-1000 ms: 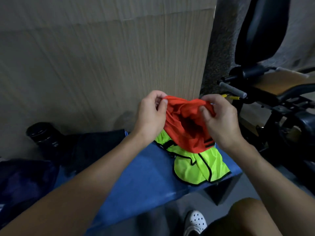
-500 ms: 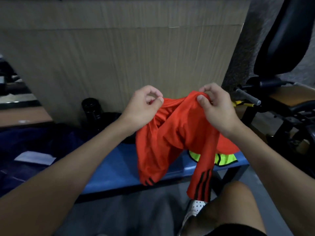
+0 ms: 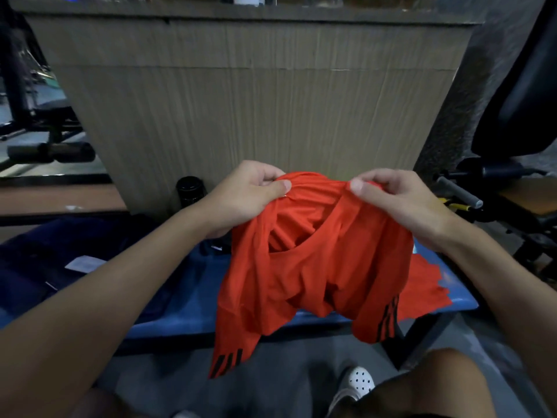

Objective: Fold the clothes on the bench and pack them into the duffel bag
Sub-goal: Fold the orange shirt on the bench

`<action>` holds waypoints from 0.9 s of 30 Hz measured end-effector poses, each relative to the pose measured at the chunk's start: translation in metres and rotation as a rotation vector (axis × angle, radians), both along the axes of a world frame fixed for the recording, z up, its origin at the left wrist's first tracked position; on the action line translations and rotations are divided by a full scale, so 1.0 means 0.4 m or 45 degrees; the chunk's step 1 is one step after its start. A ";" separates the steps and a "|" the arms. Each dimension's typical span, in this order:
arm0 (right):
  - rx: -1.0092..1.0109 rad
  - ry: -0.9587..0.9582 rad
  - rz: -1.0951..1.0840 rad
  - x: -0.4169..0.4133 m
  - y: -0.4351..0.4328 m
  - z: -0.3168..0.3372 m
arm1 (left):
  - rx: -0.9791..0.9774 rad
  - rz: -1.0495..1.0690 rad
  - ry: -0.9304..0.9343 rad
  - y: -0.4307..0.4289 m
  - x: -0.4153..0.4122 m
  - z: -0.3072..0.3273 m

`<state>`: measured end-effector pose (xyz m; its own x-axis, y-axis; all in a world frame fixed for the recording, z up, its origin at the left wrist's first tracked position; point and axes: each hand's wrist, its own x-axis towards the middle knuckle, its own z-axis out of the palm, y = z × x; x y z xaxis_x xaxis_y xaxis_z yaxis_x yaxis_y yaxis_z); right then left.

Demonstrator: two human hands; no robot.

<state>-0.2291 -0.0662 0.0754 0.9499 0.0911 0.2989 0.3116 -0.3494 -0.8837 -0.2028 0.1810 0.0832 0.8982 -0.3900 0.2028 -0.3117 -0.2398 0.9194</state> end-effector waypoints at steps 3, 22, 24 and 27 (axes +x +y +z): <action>-0.059 -0.005 -0.043 -0.003 0.010 -0.006 | -0.016 -0.044 0.032 0.006 -0.011 0.003; 0.313 0.012 -0.072 -0.012 -0.019 -0.024 | 0.184 0.002 0.004 0.054 0.003 -0.066; 0.302 -0.004 -0.143 -0.005 -0.025 -0.027 | 0.192 0.064 -0.032 0.051 0.009 -0.095; 0.296 -0.064 -0.203 0.003 -0.022 -0.027 | 0.094 0.246 -0.105 0.032 0.019 -0.159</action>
